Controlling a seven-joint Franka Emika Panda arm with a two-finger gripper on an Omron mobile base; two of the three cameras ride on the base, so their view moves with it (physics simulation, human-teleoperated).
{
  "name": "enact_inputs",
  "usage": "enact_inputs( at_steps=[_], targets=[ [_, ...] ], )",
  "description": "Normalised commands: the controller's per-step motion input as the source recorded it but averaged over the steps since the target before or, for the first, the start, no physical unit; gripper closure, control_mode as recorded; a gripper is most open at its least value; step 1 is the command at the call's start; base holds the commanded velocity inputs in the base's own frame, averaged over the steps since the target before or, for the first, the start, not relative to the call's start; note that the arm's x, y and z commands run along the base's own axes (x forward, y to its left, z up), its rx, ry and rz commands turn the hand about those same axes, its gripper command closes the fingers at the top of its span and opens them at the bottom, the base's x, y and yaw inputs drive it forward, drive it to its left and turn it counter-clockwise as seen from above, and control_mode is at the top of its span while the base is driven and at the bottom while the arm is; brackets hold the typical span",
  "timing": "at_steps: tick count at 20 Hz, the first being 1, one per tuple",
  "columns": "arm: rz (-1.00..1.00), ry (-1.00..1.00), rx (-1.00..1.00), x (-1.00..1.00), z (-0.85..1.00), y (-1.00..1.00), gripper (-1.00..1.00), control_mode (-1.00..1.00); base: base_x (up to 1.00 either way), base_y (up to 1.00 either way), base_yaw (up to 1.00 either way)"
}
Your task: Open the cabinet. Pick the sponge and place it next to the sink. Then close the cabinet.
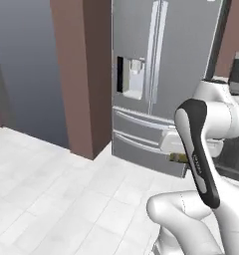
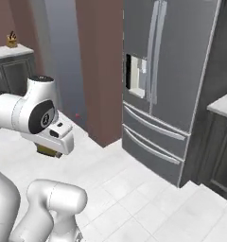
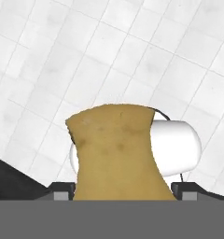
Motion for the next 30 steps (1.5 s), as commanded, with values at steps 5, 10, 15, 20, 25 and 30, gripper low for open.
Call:
enact_inputs(
  at_steps=[5,10,15,20,25,30],
  targets=[
    [0.00,0.00,0.00,0.00,0.00,0.00,1.00,1.00,0.00,0.57,0.89],
    [0.00,0.00,0.00,0.00,0.00,0.00,1.00,1.00,0.00,0.58,0.79],
    [0.00,0.00,0.00,0.00,0.00,0.00,1.00,1.00,0.00,0.50,0.69],
    [0.00,0.00,0.00,0.00,0.00,0.00,1.00,1.00,0.00,0.49,0.62],
    [0.00,0.00,0.00,0.00,0.00,0.00,1.00,1.00,-0.67,0.45,0.23],
    [0.00,0.00,0.00,0.00,0.00,0.00,1.00,1.00,-0.07,1.00,-0.02]
  ],
)
